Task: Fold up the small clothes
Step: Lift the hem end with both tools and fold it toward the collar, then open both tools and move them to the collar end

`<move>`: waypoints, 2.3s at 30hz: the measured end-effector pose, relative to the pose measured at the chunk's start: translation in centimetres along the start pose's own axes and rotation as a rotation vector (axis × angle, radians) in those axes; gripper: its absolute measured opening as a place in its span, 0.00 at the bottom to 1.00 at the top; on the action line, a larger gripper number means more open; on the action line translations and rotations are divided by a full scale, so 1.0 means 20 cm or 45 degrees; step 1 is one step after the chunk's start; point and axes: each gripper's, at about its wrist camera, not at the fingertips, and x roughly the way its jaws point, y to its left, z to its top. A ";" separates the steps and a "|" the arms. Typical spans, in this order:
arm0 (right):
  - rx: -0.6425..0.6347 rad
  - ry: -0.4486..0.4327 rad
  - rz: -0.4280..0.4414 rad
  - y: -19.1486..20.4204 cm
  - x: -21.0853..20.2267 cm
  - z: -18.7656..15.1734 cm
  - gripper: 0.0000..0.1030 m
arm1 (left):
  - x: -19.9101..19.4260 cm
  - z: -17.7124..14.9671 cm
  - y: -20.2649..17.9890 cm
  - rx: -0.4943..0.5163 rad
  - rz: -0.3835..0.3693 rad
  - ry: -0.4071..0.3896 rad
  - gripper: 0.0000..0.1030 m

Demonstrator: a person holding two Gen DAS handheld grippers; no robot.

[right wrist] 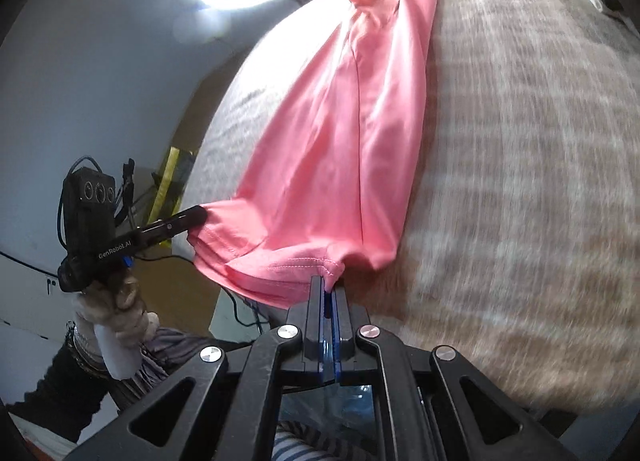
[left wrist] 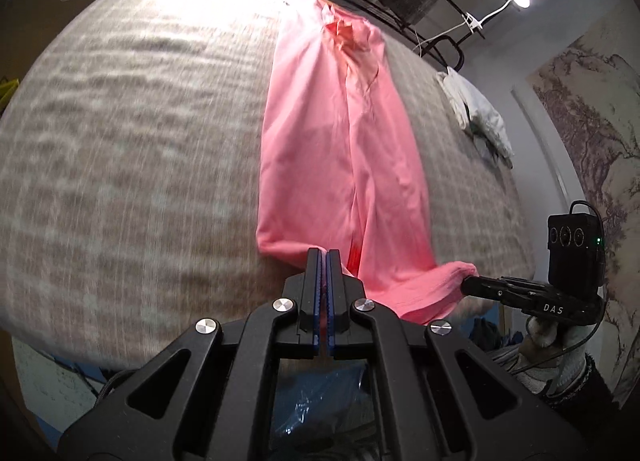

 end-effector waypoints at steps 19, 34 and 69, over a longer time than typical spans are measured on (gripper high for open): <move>-0.033 -0.155 -0.147 -0.13 -0.11 0.68 0.00 | 0.26 0.70 -0.02 -0.008 0.036 -0.123 0.00; 0.089 -0.176 -0.184 -0.36 0.08 1.03 0.00 | 0.58 0.99 0.10 -0.020 0.110 -0.096 0.00; -0.184 -0.137 -0.298 -0.29 0.32 1.14 0.22 | 0.82 1.00 0.00 0.174 0.427 -0.123 0.29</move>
